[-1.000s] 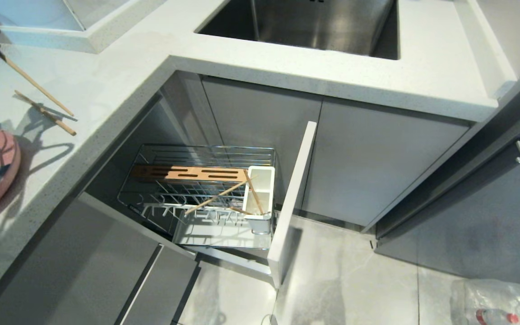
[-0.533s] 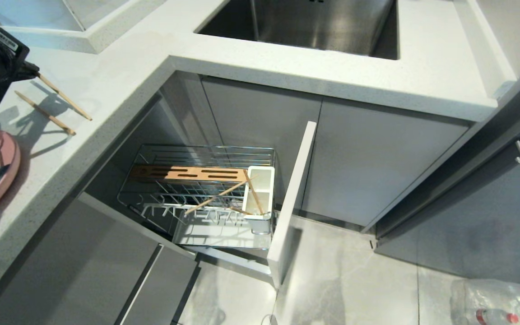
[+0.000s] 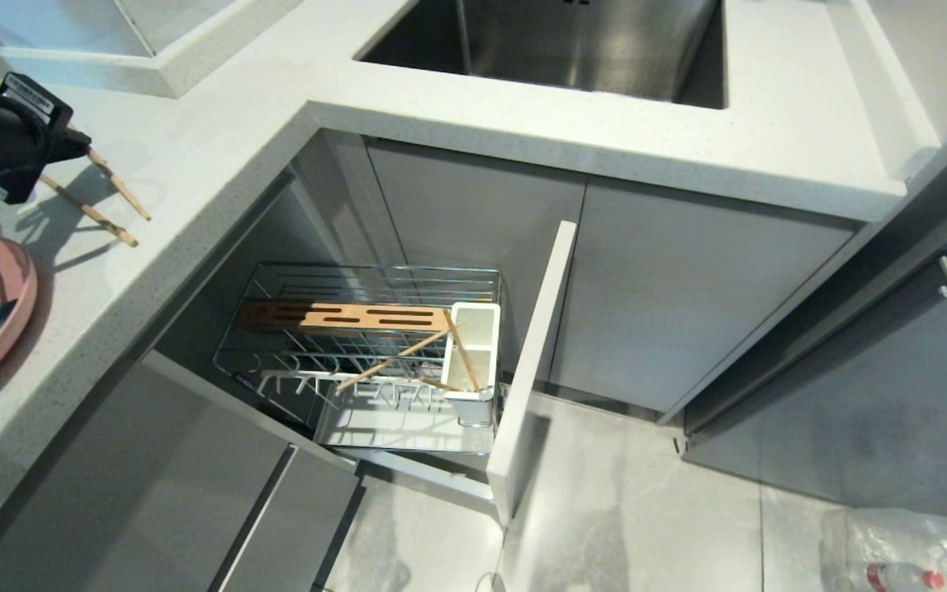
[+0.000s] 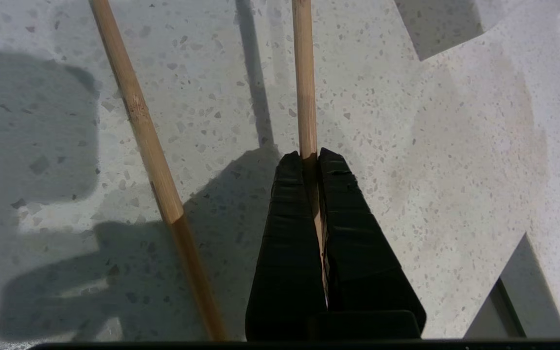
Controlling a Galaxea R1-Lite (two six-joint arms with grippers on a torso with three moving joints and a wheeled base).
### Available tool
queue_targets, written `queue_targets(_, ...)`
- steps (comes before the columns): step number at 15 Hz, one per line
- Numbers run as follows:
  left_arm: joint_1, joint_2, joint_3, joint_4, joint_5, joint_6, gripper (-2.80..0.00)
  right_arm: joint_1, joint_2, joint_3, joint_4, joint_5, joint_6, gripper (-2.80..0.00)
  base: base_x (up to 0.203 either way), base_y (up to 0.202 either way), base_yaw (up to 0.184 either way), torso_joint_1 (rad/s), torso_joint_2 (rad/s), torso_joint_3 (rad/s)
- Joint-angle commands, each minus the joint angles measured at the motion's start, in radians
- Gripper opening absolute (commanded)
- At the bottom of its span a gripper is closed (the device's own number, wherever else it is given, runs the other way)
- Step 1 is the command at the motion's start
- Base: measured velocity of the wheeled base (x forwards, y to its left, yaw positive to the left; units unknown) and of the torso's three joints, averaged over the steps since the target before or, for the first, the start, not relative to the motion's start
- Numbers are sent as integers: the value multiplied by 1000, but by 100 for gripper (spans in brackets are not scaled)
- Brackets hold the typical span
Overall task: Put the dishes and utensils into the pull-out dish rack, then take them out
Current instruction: Take the chopsticks out of the cupboard, then close the cupboard
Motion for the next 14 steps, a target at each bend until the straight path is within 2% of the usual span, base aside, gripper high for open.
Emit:
queue_targets(1, 12, 7, 1, 2, 0, -4, -280, 0, 0, 0, -1, 0, 0, -280, 0, 0, 0, 0, 0, 0)
queue_targets(2, 21, 7, 1, 3, -1, -4, 0, 0, 0, 0, -1, 0, 0, -280, 0, 0, 0, 0, 0, 0)
queue_targets(8, 28, -24, 8, 2, 15, -3, 0, 0, 0, 0, -1, 0, 0, -280, 0, 0, 0, 0, 0, 0)
queue_targets(13, 27, -177, 43, -4, 41, 2, 0, 0, 1, 0, -1, 0, 0, -280, 0, 0, 0, 0, 0, 0)
queue_targets(14, 22, -225, 50, -6, 53, 3, -280, 0, 0, 0, -1, -1, 0, -280, 0, 0, 0, 0, 0, 0)
